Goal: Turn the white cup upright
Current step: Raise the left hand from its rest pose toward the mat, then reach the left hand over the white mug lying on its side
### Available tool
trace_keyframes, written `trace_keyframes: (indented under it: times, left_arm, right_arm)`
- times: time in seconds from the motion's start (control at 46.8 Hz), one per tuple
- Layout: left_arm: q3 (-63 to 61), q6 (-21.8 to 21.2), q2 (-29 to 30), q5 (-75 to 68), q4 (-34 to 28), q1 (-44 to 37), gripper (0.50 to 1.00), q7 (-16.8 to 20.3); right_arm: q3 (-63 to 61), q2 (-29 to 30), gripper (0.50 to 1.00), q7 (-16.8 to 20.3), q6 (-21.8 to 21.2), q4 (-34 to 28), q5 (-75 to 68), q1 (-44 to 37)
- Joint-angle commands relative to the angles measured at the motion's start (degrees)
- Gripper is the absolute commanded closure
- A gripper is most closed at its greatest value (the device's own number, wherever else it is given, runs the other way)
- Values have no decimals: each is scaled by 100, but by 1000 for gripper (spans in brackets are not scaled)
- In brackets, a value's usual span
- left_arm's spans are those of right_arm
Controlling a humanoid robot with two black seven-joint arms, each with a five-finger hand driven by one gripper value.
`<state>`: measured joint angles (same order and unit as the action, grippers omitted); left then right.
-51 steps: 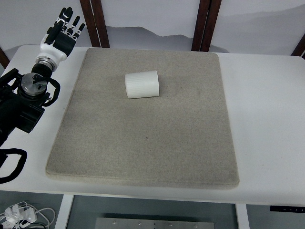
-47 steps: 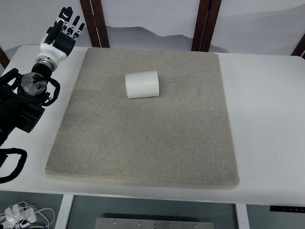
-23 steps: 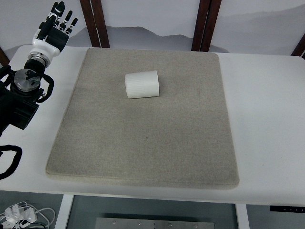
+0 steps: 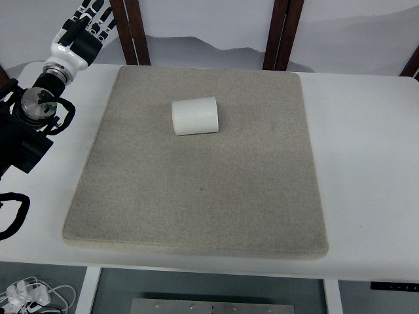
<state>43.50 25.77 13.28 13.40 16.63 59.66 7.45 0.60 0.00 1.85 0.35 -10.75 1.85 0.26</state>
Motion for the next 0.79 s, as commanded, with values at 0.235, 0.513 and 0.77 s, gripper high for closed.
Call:
trace_keyframes:
  times: [0.235,0.513,0.77]
  left_arm:
    - [-79,156,209,-1901,736,318,504,19]
    - [-325,121,280,-4300,1483,494,512,19]
    - [-333,-73,394,-6401,2555,468,519,2]
  right_arm:
    - [-7,0,548,0,0,3,0,0]
    - [-7,0,548,0,0,-6,0,0]
    - [-7,0,548,0,0,3,0,0]
